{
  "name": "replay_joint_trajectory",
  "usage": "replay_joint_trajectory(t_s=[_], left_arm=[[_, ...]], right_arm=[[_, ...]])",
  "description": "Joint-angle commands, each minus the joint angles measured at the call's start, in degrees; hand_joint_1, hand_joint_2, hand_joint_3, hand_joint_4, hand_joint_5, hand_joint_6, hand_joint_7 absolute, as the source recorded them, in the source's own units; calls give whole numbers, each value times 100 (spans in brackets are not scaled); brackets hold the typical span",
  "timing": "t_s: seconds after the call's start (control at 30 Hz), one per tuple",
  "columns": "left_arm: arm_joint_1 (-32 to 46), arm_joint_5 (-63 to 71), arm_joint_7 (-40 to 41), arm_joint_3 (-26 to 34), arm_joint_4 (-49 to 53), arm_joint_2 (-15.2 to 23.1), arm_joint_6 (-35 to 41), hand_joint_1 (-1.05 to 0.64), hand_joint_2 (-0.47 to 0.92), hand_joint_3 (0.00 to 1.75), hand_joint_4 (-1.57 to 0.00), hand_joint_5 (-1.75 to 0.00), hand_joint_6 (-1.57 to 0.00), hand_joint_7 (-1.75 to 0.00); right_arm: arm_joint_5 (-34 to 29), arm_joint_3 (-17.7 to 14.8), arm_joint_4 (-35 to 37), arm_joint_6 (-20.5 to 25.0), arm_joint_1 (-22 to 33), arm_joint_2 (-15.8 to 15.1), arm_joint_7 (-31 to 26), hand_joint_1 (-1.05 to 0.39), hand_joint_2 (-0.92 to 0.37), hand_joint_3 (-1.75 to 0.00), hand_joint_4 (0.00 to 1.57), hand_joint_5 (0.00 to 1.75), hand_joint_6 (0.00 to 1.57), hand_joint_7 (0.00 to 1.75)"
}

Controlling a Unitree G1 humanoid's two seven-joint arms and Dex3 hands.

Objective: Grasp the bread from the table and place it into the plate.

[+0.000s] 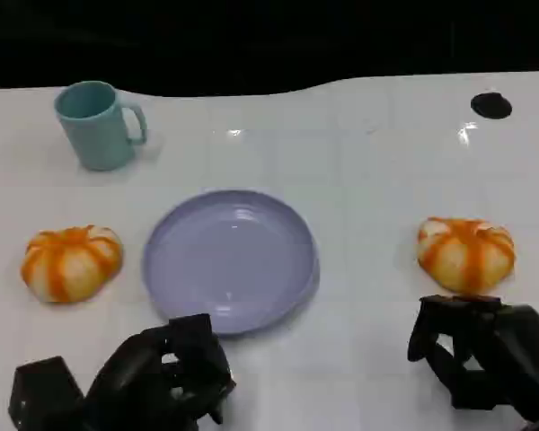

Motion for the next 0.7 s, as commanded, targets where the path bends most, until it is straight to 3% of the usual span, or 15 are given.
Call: replay_joint_trajectory(t_s=[0.03,0.7], left_arm=[[-14,-7,-14,37,-5,89,-2,-53,70,56,-79,-175,-78,-138],[-41,6,-30,54,35,86,-44,-52,70,55,-80,-175,-78,-138]], right_arm=[[70,-9,32,9,-69,-75,21,-25,-43,-115,86,175,81,141],[87,-12,48,-5,-86,-69,20,-25,-43,-115,86,175,81,141]])
